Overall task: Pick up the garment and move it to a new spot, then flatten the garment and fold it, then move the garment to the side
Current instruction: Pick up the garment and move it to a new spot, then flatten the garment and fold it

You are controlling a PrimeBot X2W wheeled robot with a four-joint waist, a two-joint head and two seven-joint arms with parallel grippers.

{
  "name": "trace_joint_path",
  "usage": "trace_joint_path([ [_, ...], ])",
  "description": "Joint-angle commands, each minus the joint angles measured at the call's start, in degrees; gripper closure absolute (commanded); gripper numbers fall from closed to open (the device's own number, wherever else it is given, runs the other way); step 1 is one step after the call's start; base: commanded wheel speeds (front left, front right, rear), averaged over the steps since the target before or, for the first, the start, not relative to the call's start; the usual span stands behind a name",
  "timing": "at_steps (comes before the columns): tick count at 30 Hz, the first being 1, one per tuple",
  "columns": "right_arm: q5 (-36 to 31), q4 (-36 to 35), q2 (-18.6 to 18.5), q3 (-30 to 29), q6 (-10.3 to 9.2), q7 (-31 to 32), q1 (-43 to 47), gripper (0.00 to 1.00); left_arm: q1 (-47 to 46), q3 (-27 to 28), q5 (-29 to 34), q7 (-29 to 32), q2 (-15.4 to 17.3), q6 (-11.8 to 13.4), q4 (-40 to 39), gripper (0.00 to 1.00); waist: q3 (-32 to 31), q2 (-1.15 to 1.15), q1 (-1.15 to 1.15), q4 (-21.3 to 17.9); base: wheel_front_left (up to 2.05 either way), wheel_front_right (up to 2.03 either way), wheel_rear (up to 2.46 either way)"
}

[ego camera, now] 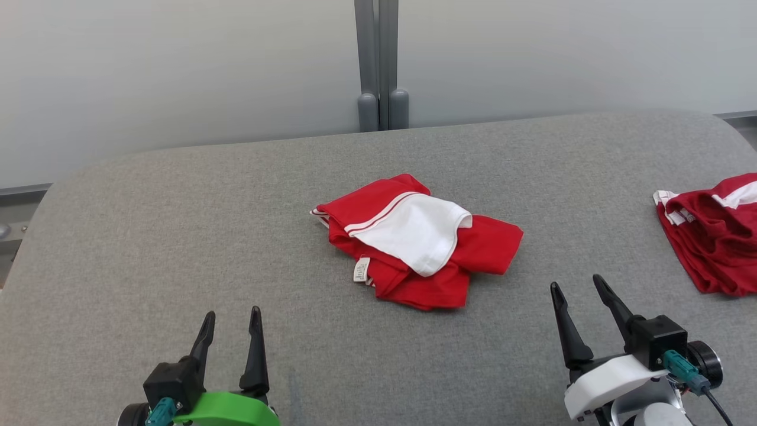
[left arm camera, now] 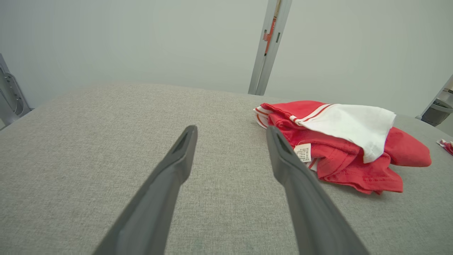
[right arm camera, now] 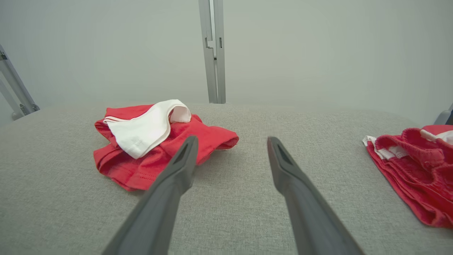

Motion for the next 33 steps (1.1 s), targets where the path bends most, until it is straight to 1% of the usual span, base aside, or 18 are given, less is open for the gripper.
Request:
trace_joint_path([
  [1,0.5,0.27,-0.21,-0.3,-0.09,-0.28,0.88,0.0,0.86,0.62,0.79,0.01,-0.22,-0.41,-0.32,0.0,-0.08,0.0,0.0,0.08,0.0,0.0,0.0],
  [14,1.04,0.73,-0.21,-0.08,-0.09,-0.28,0.85,0.0,0.65,1.93,2.26,0.02,-1.58,-2.51,1.2,0.0,-0.41,0.0,0.0,0.08,0.0,0.0,0.0],
  [24,1.21,0.81,-0.21,-0.06,-0.09,-0.28,0.23,0.0,-0.41,2.28,2.78,0.01,-1.95,-3.18,1.94,0.0,-0.19,0.0,0.0,-0.12,0.0,0.0,0.0],
  [28,0.93,0.6,-0.21,-0.22,-0.09,-0.28,-0.17,0.0,-1.47,1.55,2.64,0.01,-2.06,-3.48,2.51,0.0,0.3,0.0,0.0,-0.52,0.0,0.0,0.0],
  [33,0.68,0.48,-0.22,-0.24,-0.09,-0.28,-1.13,0.0,-5.48,-1.71,1.2,0.34,-2.14,-5.14,4.32,0.0,1.63,0.0,0.0,-0.99,0.0,0.0,0.0],
])
